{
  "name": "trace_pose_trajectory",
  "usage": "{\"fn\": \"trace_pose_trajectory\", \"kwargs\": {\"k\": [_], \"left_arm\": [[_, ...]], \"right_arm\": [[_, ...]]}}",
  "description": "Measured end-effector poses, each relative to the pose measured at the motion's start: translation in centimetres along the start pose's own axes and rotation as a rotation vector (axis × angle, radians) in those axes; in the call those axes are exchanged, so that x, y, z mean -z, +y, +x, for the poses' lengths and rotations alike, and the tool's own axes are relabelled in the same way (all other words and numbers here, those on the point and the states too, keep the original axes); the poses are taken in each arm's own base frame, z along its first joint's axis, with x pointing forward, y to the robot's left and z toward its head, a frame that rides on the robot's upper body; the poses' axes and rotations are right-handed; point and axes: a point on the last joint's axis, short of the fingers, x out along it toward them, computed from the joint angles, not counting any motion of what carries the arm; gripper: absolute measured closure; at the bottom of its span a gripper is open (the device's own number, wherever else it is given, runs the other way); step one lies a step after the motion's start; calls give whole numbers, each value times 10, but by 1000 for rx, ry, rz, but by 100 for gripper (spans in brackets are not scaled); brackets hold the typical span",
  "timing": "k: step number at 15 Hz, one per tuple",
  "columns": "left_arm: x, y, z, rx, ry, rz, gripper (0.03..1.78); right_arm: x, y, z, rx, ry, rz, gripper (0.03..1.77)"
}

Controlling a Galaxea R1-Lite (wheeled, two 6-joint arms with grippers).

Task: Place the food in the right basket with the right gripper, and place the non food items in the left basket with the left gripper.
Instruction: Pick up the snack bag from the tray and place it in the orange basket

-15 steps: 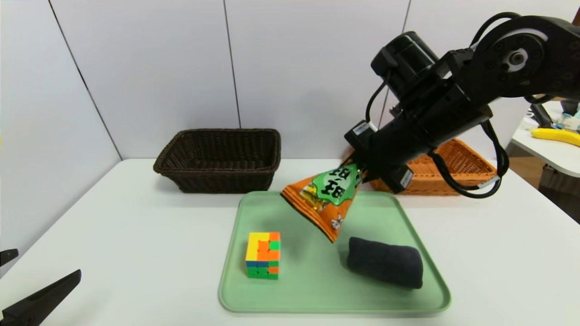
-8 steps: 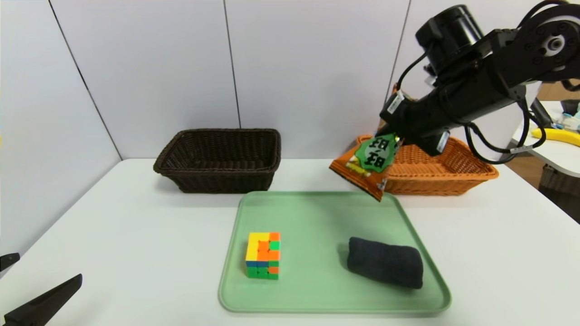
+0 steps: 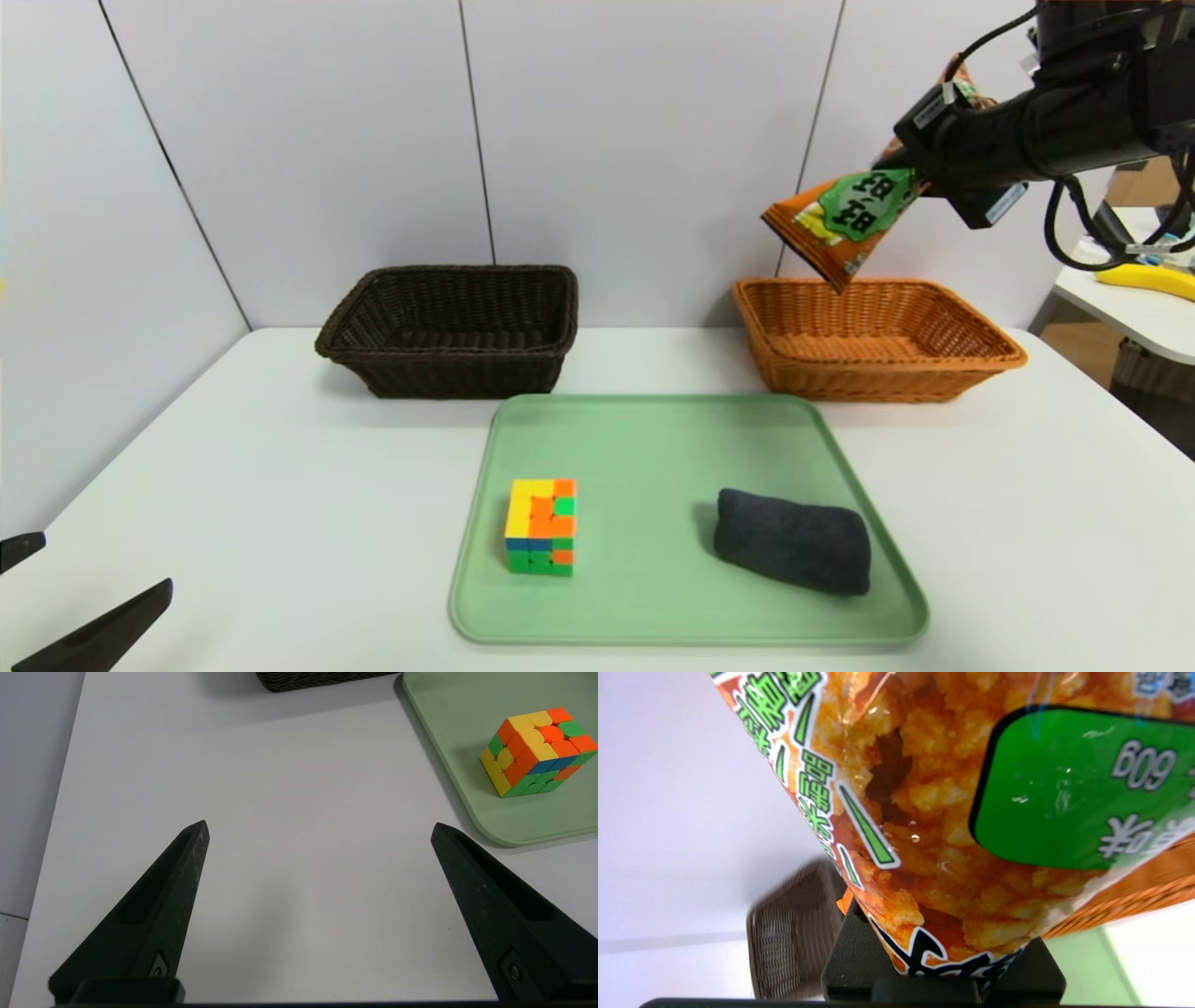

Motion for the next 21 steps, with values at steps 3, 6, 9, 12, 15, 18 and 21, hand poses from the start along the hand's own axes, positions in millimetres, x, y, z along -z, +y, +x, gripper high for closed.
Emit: {"fn": "trace_pose_trajectory", "kwargs": {"k": [3, 6, 9, 12, 15, 18, 21], "left_arm": [[-2, 0, -1, 0, -10, 2, 12], [-3, 0, 0, 0, -9, 2, 12], [-3, 0, 0, 0, -8, 1, 12], [-3, 0, 0, 0, -8, 2, 12], [-4, 0, 0, 0, -8, 1, 12], [-4, 0, 1, -1, -6, 1, 12], [-6, 1, 2, -1, -6, 1, 12]], "right_arm": [[-20, -22, 9, 63, -49, 30, 143], [-22, -34, 20, 114, -52, -32, 143], [-17, -42, 29, 165, -34, -156, 143], [-11, -43, 34, 175, -2, -282, 143], [-9, -47, 37, 187, 20, -393, 143], [-5, -45, 42, 174, 21, -413, 143], [-5, -48, 48, 181, 24, -405, 143]]}}
